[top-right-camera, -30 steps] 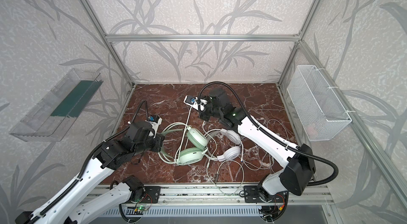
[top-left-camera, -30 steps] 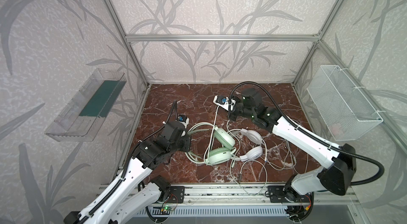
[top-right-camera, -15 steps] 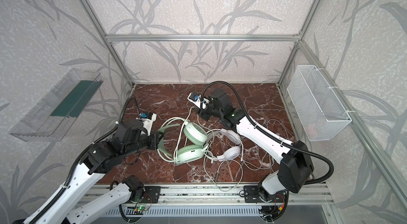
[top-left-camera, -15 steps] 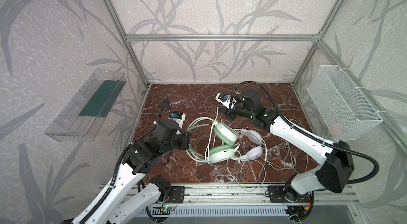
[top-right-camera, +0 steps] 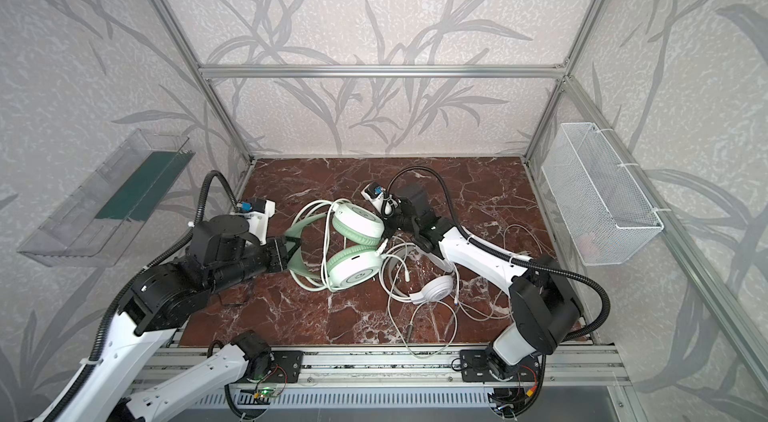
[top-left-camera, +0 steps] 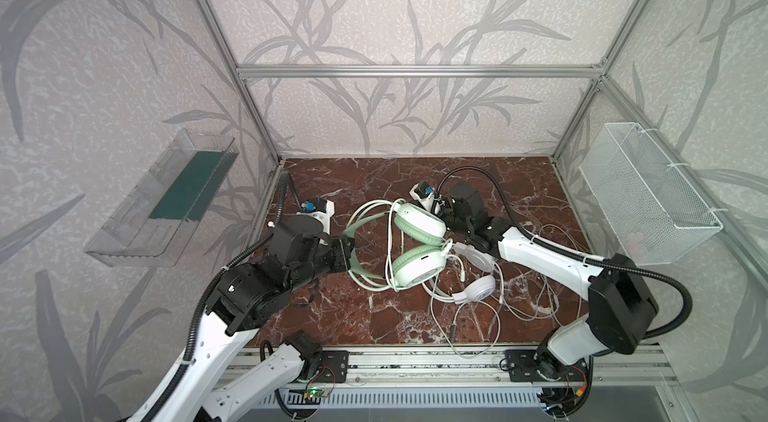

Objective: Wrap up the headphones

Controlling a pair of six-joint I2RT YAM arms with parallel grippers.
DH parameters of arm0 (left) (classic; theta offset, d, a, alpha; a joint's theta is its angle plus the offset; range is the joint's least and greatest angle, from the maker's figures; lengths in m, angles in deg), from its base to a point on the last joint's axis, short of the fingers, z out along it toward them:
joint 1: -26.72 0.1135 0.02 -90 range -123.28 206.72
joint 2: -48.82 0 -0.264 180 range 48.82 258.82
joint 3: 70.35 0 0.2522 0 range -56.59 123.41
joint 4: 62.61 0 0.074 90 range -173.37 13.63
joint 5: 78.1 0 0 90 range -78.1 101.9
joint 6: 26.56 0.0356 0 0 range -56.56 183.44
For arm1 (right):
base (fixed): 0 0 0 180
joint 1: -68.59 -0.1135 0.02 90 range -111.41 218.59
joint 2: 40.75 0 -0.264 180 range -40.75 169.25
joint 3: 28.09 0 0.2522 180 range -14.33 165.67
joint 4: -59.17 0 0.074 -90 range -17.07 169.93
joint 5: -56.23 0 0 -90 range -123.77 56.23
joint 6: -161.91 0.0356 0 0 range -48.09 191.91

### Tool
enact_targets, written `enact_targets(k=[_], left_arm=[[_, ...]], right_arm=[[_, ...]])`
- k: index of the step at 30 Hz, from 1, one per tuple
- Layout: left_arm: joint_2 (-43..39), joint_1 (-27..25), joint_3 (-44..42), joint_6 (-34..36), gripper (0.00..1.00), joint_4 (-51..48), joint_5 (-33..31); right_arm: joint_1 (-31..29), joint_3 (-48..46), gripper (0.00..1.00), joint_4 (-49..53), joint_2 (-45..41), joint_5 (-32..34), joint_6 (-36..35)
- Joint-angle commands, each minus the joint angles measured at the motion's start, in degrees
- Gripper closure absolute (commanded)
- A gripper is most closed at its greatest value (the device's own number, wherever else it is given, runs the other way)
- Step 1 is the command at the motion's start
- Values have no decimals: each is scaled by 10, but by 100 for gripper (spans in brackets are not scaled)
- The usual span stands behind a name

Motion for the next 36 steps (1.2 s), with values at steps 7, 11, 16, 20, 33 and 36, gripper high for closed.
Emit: enact_targets(k=[7,11,16,20,33,36], left_arm=[[-10,-1,57,-70,100,36,-54],[-1,-1,74,-68,100,40,-65],[8,0,84,-67,100,59,-58],[18,-1,94,-64,100,60,-55],[21,0,102,-65,100,71,-80],[20,-1,96,-70,100,81,-79]], right_arm=[[3,-95,9,-90,-36,22,114],[3,-122,9,-83,-37,15,137],[3,-160,9,-98,-38,18,156],[3,-179,9,-121,-30,-4,170],[-45,-217,22,-190,-5,36,220],[-60,-215,28,-201,12,43,229]])
